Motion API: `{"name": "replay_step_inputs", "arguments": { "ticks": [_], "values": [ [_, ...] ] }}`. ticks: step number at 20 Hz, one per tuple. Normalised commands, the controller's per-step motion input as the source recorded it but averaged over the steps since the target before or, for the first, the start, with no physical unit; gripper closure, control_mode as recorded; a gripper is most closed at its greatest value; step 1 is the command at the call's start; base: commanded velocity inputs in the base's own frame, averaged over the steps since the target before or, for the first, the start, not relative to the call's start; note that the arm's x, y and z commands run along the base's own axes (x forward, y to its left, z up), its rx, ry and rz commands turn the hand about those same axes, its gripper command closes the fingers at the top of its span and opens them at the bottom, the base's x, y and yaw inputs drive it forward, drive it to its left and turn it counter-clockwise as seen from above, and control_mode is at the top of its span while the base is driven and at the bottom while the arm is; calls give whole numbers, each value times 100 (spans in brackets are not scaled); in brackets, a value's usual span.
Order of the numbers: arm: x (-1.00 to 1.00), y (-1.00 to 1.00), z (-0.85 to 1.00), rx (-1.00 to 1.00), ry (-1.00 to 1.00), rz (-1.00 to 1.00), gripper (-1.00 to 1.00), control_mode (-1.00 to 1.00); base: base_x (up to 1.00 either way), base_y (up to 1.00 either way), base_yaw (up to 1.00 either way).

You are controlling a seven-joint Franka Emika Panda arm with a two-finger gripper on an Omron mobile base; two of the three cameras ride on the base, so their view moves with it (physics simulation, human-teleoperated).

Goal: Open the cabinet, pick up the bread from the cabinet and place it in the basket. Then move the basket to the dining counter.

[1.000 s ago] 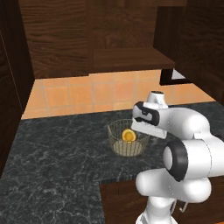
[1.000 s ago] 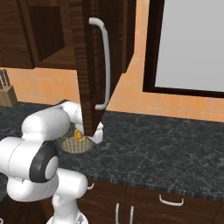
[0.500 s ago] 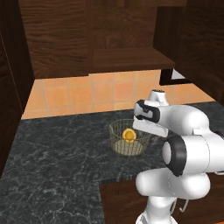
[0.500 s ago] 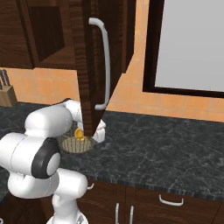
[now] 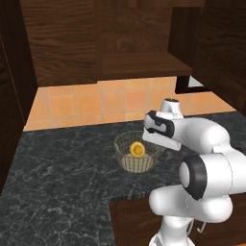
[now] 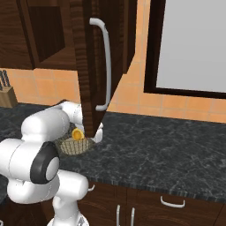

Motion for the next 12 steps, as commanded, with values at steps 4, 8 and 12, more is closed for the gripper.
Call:
{"name": "replay_step_inputs", "arguments": {
  "ticks": [4,8,12],
  "values": [
    [-11,13,0,0,-8,-7,100,-100,0,0,0],
    [-18,0,9,9,-6,-27,100,-100,0,0,0],
    [-17,0,46,14,-5,-30,100,-100,0,0,0]
  ]
}}
